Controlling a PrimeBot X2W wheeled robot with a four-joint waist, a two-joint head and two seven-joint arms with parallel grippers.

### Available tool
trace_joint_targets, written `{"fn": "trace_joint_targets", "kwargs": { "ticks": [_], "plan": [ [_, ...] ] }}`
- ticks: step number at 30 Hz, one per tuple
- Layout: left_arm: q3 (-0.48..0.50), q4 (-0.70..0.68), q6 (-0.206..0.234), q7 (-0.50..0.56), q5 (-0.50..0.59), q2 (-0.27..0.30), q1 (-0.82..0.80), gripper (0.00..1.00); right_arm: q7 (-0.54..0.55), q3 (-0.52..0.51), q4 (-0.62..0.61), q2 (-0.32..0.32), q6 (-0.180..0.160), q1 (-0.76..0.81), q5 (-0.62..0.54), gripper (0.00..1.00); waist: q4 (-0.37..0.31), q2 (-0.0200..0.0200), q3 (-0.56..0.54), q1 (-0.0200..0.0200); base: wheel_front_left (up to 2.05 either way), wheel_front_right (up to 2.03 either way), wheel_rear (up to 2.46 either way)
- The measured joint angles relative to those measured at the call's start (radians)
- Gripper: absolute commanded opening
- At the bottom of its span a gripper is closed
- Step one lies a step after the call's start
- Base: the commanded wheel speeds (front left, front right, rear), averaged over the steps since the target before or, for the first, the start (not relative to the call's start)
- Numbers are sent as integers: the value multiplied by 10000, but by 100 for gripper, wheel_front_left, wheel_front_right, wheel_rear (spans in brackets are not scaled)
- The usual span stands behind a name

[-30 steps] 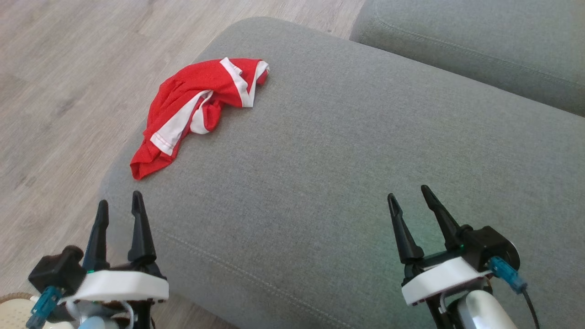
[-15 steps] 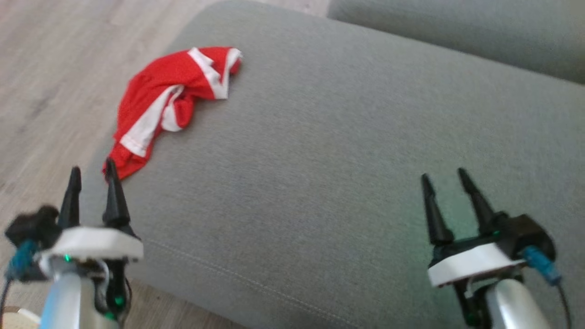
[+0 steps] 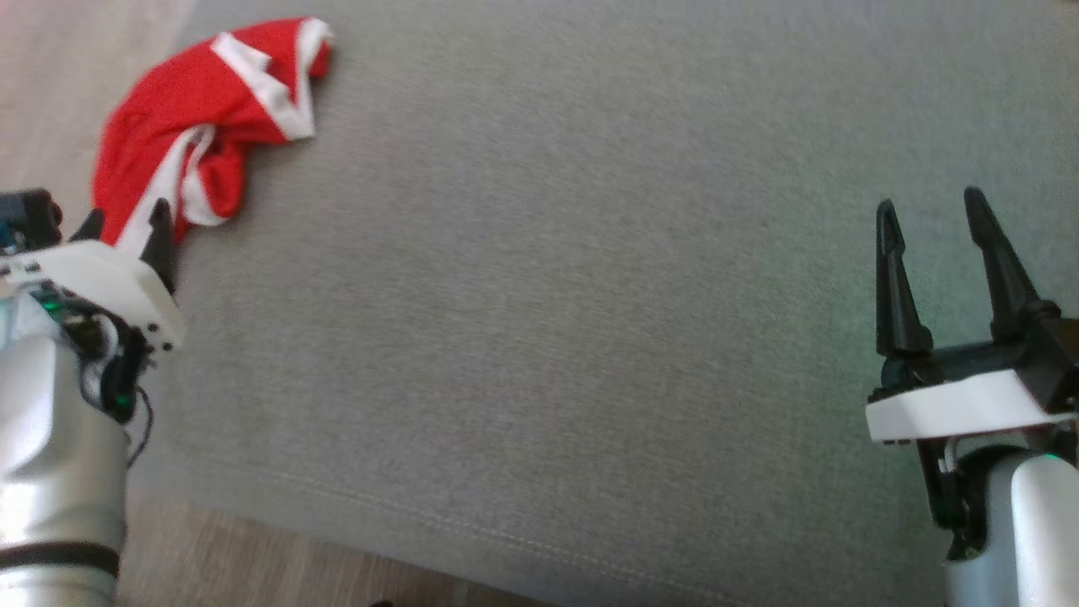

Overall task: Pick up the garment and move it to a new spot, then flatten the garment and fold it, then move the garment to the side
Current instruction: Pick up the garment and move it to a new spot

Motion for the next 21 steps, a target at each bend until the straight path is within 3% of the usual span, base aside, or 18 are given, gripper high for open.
{"fn": "trace_joint_targets", "kwargs": {
  "ticks": [4,11,12,13,14,21],
  "plan": [
    [-159,1392,-33,485,111,316,-839,100,267,205,-460,0,-2,-124,-71,100,-412,0,465,0,0,0,0],
    [-100,2980,474,596,263,918,-1495,100,334,280,-694,-2,-2,-136,-69,100,-1005,0,941,0,0,0,0],
    [-102,3164,472,583,261,976,-1557,71,334,280,-692,-2,-2,-136,-69,100,-1091,0,984,1,0,0,0],
    [-100,3312,470,566,261,995,-1610,24,332,272,-694,-2,-2,-136,-69,100,-1169,0,1024,1,0,0,0],
    [-104,3469,468,506,255,995,-1663,0,328,255,-694,-2,-2,-136,-69,100,-1234,0,1058,0,0,0,0],
    [-111,4163,334,-148,73,995,-1967,0,305,111,-662,-2,-2,-271,-69,100,-1431,0,1117,1,0,0,0]
  ]
}}
